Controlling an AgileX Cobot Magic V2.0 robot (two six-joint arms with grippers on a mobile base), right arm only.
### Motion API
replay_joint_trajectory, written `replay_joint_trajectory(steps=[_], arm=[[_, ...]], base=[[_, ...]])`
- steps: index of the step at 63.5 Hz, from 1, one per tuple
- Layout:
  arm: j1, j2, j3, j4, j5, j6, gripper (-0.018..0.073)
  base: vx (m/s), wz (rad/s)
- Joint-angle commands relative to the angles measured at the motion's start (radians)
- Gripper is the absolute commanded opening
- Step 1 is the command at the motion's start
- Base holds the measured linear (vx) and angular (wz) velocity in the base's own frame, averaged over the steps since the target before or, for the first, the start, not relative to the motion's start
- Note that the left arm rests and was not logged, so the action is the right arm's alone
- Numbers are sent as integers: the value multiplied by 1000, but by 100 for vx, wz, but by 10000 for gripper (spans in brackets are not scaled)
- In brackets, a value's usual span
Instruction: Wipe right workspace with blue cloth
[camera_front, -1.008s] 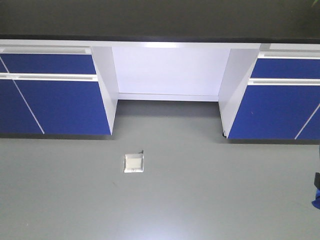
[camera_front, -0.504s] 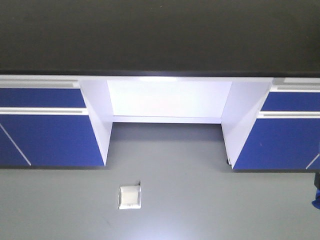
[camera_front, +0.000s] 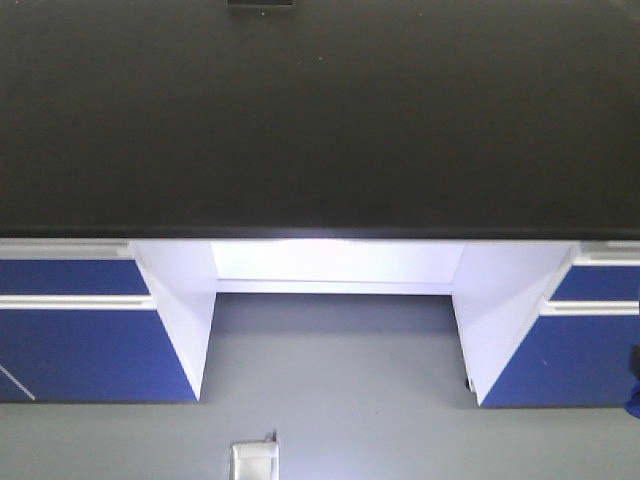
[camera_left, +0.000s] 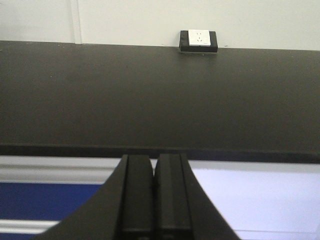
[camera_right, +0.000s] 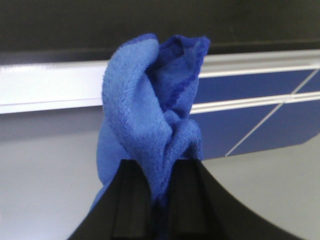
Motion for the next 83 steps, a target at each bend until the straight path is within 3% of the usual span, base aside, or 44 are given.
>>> replay_joint_trajectory(steps=[1, 83], arm=[[2, 0, -30, -50, -35, -2, -5], [2, 0, -30, -50, -36, -2, -5]], base=[[37, 2], [21, -2]])
